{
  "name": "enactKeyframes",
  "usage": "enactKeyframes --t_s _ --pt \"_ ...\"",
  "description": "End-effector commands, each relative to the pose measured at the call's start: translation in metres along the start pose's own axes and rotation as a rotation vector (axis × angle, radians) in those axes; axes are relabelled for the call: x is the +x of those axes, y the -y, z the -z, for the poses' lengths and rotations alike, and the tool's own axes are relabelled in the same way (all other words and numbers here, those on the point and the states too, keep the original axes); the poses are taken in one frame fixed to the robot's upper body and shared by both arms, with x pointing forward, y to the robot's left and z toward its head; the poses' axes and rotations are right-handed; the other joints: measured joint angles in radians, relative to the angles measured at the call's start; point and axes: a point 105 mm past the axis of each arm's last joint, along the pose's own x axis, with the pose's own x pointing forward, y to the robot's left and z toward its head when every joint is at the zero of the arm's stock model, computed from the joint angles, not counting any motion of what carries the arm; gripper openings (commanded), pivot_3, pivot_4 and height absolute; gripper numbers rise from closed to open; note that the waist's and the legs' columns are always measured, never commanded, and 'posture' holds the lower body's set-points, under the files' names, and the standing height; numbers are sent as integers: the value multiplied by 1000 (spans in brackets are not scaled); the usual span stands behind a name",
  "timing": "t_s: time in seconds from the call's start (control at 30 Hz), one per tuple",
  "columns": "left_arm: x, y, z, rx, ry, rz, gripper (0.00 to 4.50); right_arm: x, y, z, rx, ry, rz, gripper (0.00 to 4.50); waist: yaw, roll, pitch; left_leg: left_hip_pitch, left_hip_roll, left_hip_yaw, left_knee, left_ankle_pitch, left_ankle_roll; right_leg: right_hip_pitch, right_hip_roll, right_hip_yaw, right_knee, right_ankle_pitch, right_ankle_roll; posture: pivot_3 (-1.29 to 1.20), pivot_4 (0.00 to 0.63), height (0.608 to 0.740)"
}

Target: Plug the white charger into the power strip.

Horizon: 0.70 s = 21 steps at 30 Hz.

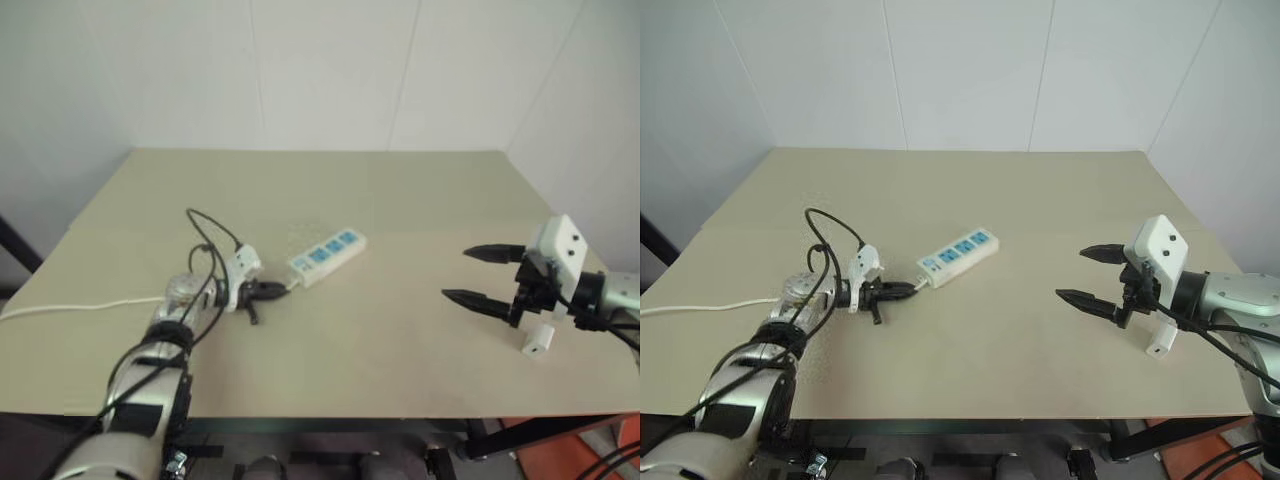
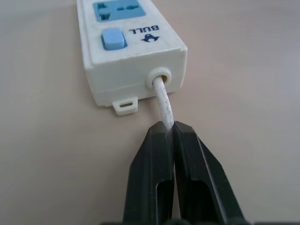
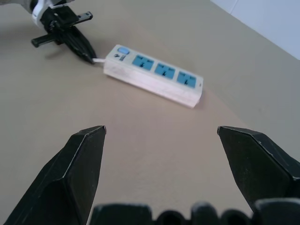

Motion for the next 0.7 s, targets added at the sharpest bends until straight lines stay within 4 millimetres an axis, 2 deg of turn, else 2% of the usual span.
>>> enactKeyframes --t_s 0.03,0.17,0.3,0.57,0.7 --pt "2 28 11 0 -25 142 12 -7 2 -10 -46 14 11 4500 -1 1 0 0 0 0 0 0 0 0 0 0 0 0 0 0 150 740" --pt "-10 37 20 7 -68 129 12 -8 2 -10 -47 10 8 4500 -3 2 -1 1 0 0 0 0 0 1 0 0 0 0 0 0 150 740" --pt "-19 27 24 -4 -105 47 12 -7 2 -10 -47 11 5 4500 -9 4 -3 2 1 0 0 0 0 1 1 0 0 0 0 0 150 740" --pt "-46 28 19 -44 -96 75 2336 -8 0 -9 -50 1 0 4500 -32 5 -4 2 3 0 -1 0 0 0 3 0 1 -1 -1 0 150 740" --pt "-58 27 -7 -23 -22 93 3580 -10 0 -8 -49 -2 2 4500 -28 5 -4 2 3 1 -1 0 0 0 3 0 1 -1 -1 0 150 740"
